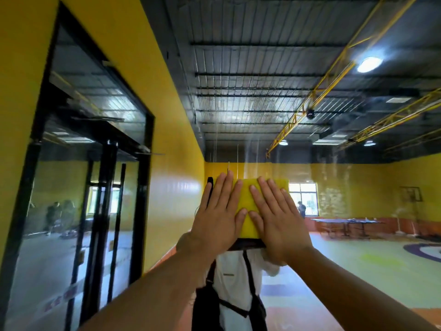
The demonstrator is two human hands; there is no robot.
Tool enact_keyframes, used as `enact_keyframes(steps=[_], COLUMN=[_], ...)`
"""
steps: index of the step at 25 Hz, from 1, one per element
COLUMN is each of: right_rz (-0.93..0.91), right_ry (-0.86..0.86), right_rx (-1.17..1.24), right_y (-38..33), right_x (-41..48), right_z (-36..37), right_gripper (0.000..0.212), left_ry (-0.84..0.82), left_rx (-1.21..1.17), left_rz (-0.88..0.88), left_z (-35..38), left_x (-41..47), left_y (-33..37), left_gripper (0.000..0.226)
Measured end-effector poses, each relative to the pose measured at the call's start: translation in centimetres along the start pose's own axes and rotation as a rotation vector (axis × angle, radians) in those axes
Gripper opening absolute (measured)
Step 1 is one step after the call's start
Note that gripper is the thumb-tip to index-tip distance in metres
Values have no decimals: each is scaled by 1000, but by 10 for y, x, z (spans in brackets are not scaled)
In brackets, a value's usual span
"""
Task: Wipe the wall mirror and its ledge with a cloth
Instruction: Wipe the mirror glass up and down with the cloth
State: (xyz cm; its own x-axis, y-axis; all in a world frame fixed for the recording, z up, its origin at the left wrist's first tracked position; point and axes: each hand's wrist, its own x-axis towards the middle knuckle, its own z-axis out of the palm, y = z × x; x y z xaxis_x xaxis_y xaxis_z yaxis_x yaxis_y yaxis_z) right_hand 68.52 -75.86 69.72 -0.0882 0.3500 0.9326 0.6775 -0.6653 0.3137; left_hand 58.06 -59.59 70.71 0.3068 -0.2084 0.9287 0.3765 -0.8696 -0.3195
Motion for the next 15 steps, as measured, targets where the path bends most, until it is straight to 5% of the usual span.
enact_keyframes(steps=[9,15], right_rz=[34,27], right_ry=[-25,-42], right_rx=[9,18], right_y=[64,76], right_x=[211,264], right_z=[-36,-46], right_gripper=[70,62], left_ry=[18,11], left_rx=[17,1], left_rz=[-40,-6], left_z=[-36,-48], left_x=[203,254], left_y=[-76,-107], left_gripper=[70,64])
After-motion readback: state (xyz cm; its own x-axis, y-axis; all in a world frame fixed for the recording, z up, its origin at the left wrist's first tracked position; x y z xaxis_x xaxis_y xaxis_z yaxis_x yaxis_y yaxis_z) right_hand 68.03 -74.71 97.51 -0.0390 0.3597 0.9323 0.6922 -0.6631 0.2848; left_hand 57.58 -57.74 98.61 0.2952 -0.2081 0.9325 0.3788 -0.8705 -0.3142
